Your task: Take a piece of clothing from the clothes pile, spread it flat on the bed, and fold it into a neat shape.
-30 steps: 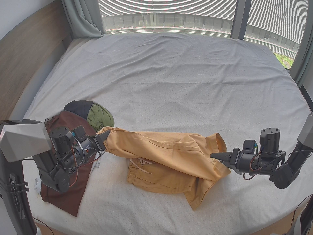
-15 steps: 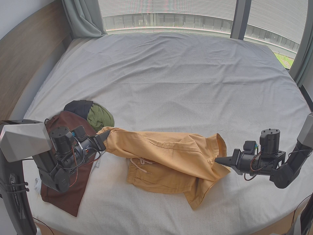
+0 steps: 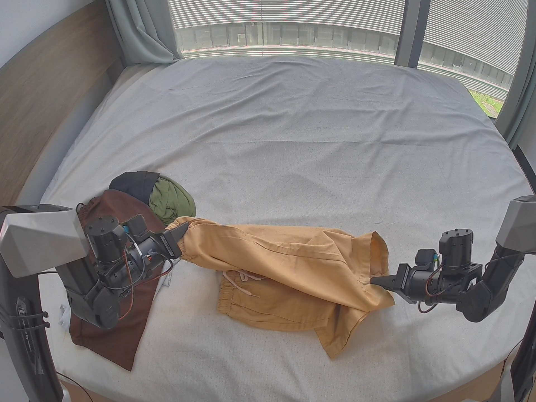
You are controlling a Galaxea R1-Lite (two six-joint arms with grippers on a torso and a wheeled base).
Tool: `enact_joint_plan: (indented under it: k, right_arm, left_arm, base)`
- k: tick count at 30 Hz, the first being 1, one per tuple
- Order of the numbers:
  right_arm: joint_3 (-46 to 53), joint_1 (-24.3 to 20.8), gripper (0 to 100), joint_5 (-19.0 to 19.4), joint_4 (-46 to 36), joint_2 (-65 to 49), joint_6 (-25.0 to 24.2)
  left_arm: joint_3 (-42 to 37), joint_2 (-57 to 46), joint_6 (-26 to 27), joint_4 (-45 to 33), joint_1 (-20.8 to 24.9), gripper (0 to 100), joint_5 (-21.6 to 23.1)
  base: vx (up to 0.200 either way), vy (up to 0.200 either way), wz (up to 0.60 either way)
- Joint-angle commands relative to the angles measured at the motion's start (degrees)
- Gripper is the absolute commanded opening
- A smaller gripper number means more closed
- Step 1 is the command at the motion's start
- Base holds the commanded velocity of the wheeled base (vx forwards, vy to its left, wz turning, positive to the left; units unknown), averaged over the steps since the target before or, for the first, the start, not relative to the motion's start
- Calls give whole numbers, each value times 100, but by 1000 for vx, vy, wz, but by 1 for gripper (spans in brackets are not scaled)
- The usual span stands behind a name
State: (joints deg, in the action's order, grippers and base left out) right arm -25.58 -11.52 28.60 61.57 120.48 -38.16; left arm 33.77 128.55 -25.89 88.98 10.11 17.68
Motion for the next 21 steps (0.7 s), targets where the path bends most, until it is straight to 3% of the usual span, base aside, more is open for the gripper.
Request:
enact_joint_plan:
  k: [1, 12, 13, 21]
  right_arm:
    - [-35, 1, 100, 5, 4, 142, -8]
    - [-9, -52, 100, 5, 302, 222, -43]
    - [0, -52, 0, -3, 390, 248, -52]
    - [61, -114, 0, 14, 505, 248, -131]
  left_arm:
    - [16, -5, -3, 5, 0, 0, -1]
    - [33, -14, -3, 5, -9, 0, -1]
    - [33, -14, -3, 5, -9, 0, -1]
    - [33, -5, -3, 5, -9, 0, -1]
  base:
    - [0, 0, 0]
    - [0, 0, 0]
    - [0, 0, 0]
    - [0, 0, 0]
